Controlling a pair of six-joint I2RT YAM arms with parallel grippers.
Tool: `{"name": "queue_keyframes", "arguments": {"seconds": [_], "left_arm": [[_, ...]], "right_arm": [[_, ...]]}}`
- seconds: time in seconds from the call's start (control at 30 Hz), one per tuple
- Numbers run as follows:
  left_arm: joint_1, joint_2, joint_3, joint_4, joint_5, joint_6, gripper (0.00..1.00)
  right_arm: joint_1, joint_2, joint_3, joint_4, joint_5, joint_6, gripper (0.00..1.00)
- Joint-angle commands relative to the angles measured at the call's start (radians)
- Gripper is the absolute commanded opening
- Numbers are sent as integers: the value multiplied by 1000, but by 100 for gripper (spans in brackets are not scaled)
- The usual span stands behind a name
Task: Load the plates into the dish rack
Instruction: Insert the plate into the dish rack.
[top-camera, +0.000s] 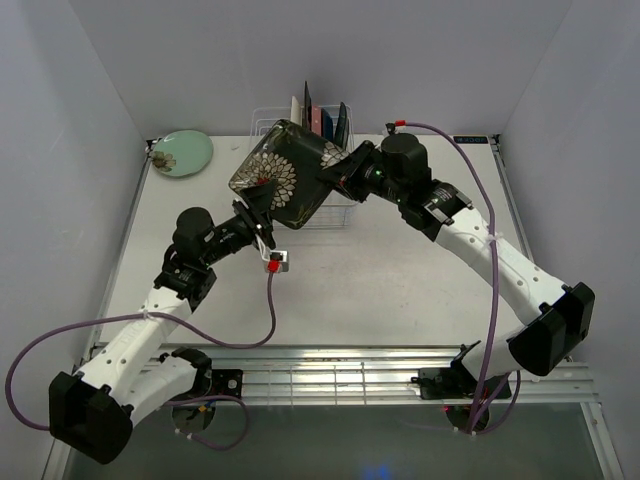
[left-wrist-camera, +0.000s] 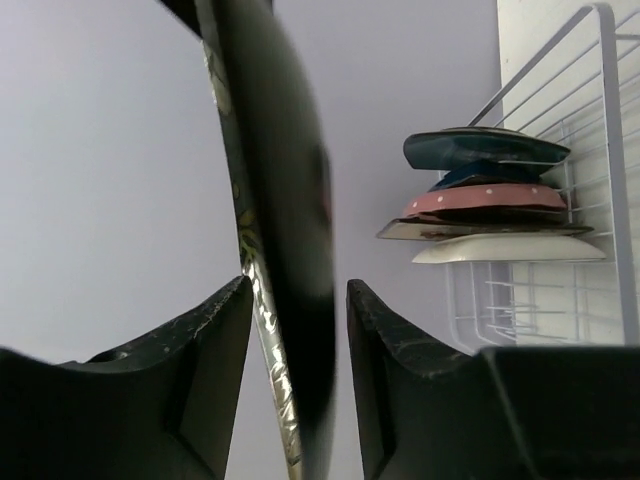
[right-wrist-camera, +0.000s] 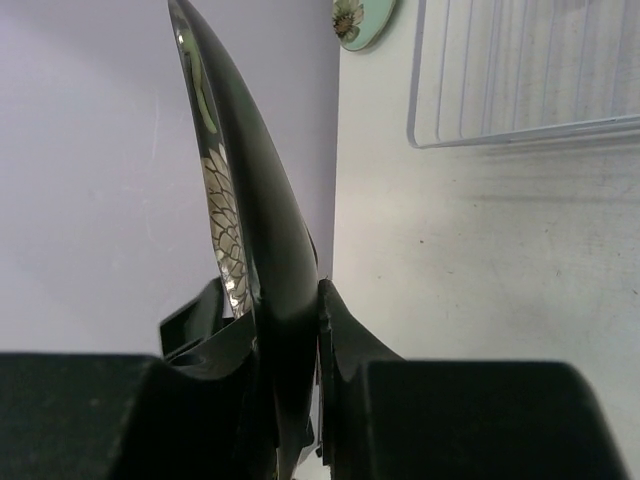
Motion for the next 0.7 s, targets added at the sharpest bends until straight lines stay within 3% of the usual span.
{"name": "queue_keyframes", "arguments": {"seconds": [0.0,0.1,0.3,0.4,0.43,0.5,0.67], "left_arm": [[-30,-22,-30,46,-56,50,51],[-52,-16,-37,46,-77,53,42],[-105,-2,-71,72,-143,107,34],[-128,2,-73,78,-174,116,22],[-133,7,-73,80,-185,119,10],[-150,20,-70,83,-211,135,0],[-168,25,-51,84,-235,109,0]], "right_arm": [[-5,-76,28,232,-17,36,8],[-7,-73,27,235,-27,36,8],[-5,-64,17,244,-40,39,8],[-5,-62,13,273,-45,38,8],[-5,-64,11,273,-43,39,8],[-5,-67,2,275,-37,38,8],[-7,-78,-18,311,-42,24,8]]}}
